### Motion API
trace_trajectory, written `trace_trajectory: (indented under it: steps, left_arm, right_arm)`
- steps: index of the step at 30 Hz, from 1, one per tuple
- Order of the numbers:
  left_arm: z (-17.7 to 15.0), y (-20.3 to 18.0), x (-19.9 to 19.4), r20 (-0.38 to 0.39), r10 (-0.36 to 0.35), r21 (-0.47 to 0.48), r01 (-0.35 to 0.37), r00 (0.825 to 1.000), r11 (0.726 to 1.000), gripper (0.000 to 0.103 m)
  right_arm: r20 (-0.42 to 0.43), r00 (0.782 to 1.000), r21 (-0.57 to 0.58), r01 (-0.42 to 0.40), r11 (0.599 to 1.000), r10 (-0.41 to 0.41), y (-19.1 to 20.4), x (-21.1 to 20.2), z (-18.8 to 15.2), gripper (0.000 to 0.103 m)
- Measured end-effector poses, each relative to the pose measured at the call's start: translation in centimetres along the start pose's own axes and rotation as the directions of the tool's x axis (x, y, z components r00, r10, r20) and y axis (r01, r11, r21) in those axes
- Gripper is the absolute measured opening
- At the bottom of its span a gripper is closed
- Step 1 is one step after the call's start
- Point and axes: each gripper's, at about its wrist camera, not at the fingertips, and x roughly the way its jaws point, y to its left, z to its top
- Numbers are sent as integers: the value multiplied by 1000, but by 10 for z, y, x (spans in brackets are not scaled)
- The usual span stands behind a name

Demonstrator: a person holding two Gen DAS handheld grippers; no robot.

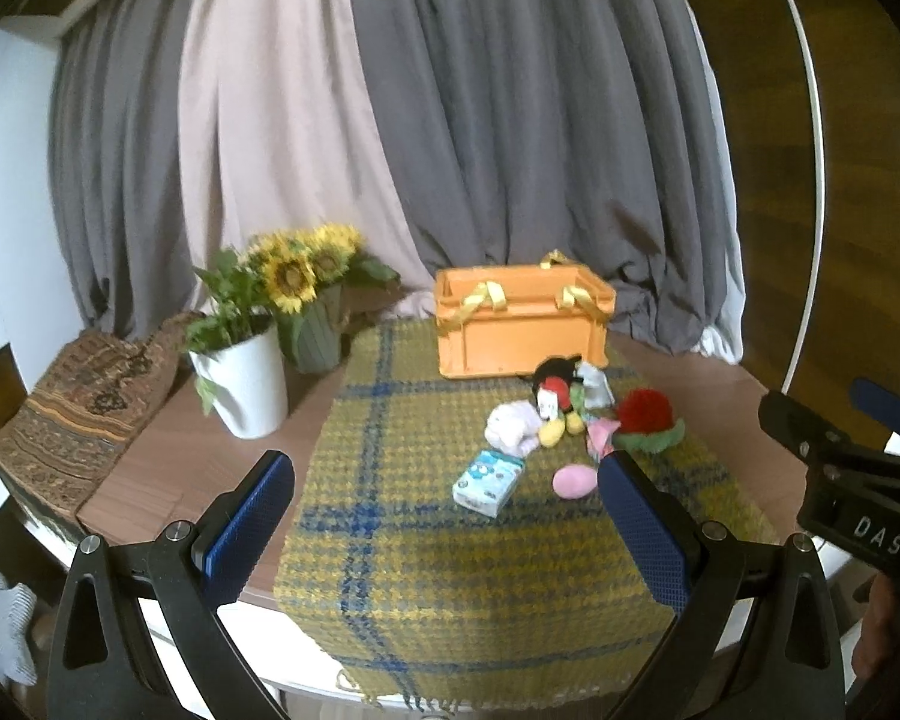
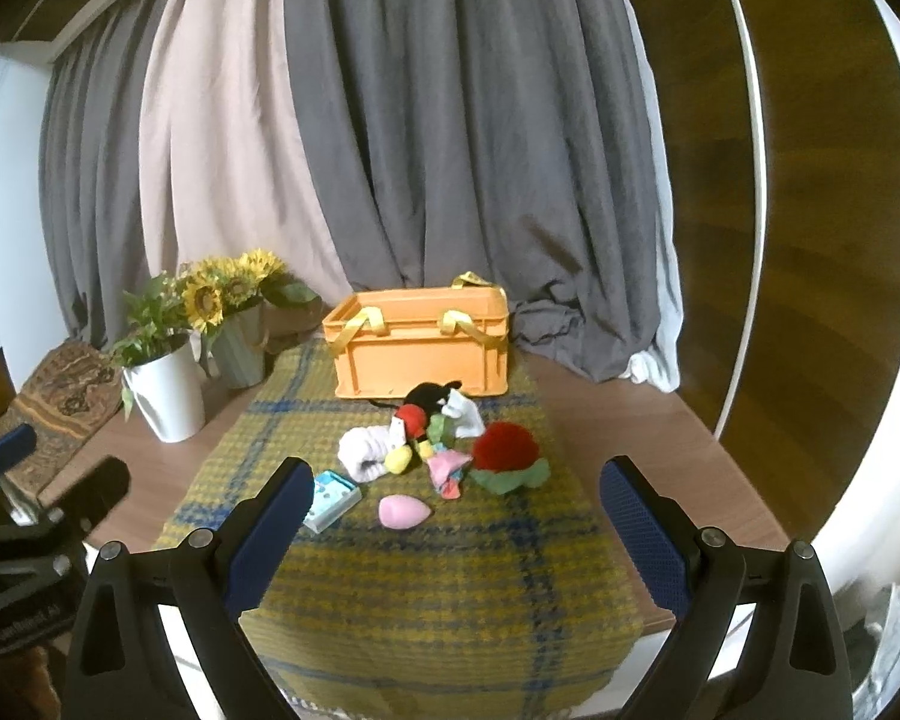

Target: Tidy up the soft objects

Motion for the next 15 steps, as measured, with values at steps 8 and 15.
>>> trace_trajectory:
  steps: [8,15]
  left_arm:
    - [-12,6,50,-32,-11,68,13,999,998,103]
    - [-18,12,98,-75,-81,102,88,994,991,103]
  right_arm:
    - [-77,997,40,-19,999,22,10,46,-7,97]
    - [-140,988,69,-58,996,67,20,94,-16,97]
